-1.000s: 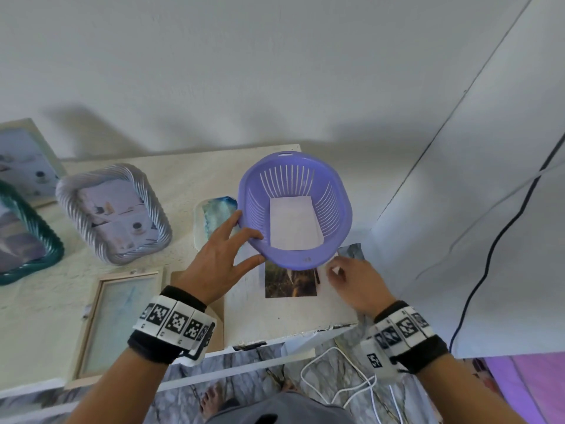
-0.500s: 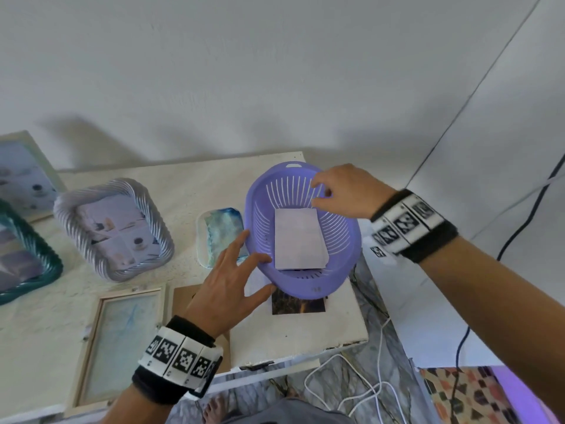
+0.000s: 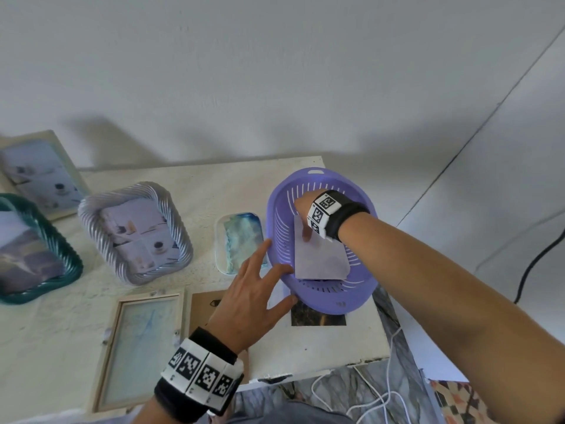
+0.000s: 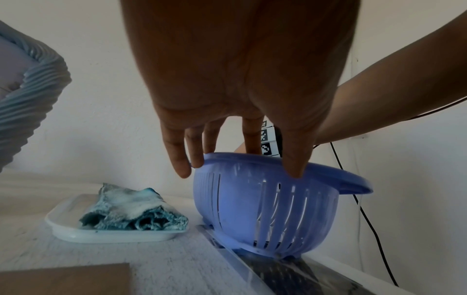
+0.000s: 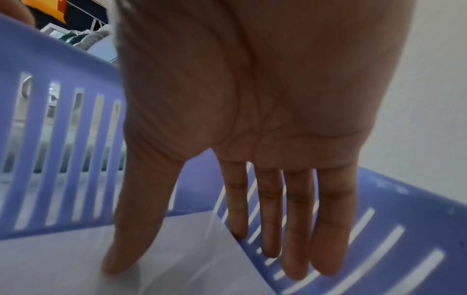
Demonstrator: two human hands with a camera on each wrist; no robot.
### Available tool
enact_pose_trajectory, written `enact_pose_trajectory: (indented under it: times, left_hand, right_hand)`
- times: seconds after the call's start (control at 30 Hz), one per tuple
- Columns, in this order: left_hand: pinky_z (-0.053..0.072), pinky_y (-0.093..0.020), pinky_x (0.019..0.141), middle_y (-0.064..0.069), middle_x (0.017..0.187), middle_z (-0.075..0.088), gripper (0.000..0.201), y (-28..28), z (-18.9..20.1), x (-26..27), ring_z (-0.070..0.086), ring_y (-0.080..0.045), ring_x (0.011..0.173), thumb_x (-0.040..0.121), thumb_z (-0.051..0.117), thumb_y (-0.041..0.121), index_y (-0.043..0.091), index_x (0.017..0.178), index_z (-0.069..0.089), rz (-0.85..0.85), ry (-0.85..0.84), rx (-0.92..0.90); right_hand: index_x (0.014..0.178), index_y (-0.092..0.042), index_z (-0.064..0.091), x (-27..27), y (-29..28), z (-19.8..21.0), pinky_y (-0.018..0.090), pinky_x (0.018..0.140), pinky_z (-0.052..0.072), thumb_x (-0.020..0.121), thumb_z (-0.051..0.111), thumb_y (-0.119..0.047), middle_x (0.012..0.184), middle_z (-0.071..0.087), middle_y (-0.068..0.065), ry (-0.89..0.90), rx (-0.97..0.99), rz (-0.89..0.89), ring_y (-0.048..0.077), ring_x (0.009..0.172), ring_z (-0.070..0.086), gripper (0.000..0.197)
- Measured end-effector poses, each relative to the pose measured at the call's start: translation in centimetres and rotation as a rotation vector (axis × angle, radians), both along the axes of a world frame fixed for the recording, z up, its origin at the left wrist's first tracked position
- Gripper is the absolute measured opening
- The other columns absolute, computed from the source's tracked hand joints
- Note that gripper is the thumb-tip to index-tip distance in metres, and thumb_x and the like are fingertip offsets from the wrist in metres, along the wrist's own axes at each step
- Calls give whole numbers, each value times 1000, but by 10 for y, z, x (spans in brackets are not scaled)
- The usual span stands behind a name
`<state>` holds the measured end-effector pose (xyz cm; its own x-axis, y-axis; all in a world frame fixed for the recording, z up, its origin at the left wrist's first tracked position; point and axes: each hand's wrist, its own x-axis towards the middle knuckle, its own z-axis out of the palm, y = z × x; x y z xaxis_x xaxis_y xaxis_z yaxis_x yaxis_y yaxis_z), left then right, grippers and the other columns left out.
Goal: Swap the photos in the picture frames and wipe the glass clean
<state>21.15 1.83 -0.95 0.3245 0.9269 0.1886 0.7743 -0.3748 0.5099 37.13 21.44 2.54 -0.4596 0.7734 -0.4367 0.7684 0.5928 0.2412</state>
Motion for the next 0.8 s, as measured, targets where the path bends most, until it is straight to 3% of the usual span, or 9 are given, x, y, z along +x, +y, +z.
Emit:
enact_pose_trajectory:
  times: [0.1, 0.23, 0.33, 0.4, 0.5, 0.63, 0.73, 0.8]
  left_hand:
    - [48, -41, 99, -9, 160, 23, 47, 1, -1, -2, 44, -32, 135, 91, 44, 61, 32, 126, 52, -7, 0, 10]
    - [44, -40, 103, -7, 161, 20, 52, 2, -3, -5, 40, -31, 138, 91, 42, 63, 33, 132, 50, -17, 3, 6]
    - [39, -39, 108, -3, 162, 20, 60, 4, -4, -9, 35, -26, 142, 91, 43, 65, 35, 143, 43, -26, -54, -17]
    - [37, -37, 109, 0, 160, 26, 61, 5, -1, -14, 35, -21, 142, 91, 44, 65, 36, 144, 43, -7, -149, -32]
    - [44, -32, 106, 3, 147, 45, 56, 9, 13, -23, 45, -8, 132, 91, 49, 59, 27, 137, 54, 63, -313, -32]
    - [53, -32, 93, 9, 129, 60, 44, 16, 35, -37, 57, -3, 117, 93, 55, 47, 23, 130, 60, 153, -520, 16]
    - [55, -28, 89, 9, 123, 65, 38, 18, 56, -49, 63, -4, 111, 95, 63, 38, 22, 129, 61, 214, -724, -84]
    - [56, -31, 87, 3, 114, 72, 36, 15, 69, -59, 67, -11, 105, 89, 64, 33, 18, 122, 66, 228, -907, -185]
  right_hand:
    - [91, -16, 65, -3, 1, -6, 27, 56, 54, 73, 78, -26, 73, 65, 3, 28, 2, -17, 19, 57, 58, 25]
    - [110, -14, 58, -3, 11, -9, 38, 71, 58, 79, 72, -16, 90, 67, 6, 111, 26, -78, 27, 76, 64, 34]
    - [117, -14, 57, -2, 13, 10, 41, 85, 53, 90, 59, -13, 109, 66, 9, 210, -6, -123, 30, 96, 63, 27]
    - [119, -16, 56, 1, 9, 33, 35, 86, 48, 93, 54, -12, 117, 62, 8, 327, -42, -161, 30, 106, 59, 26]
    - [116, -20, 54, 8, -5, 76, 30, 73, 38, 90, 48, -9, 105, 59, 7, 519, 13, -229, 31, 94, 57, 29]
    - [112, -23, 55, 3, -43, 136, 32, 60, 38, 90, 48, -10, 74, 57, 1, 761, 143, -206, 24, 65, 54, 26]
    - [110, -25, 57, -13, -75, 160, 33, 63, 43, 89, 53, -13, 72, 59, -1, 948, 97, -145, 20, 68, 55, 24]
    - [109, -27, 60, -28, -93, 160, 25, 62, 43, 89, 56, -14, 69, 56, -6, 1025, 10, -119, 13, 67, 55, 24]
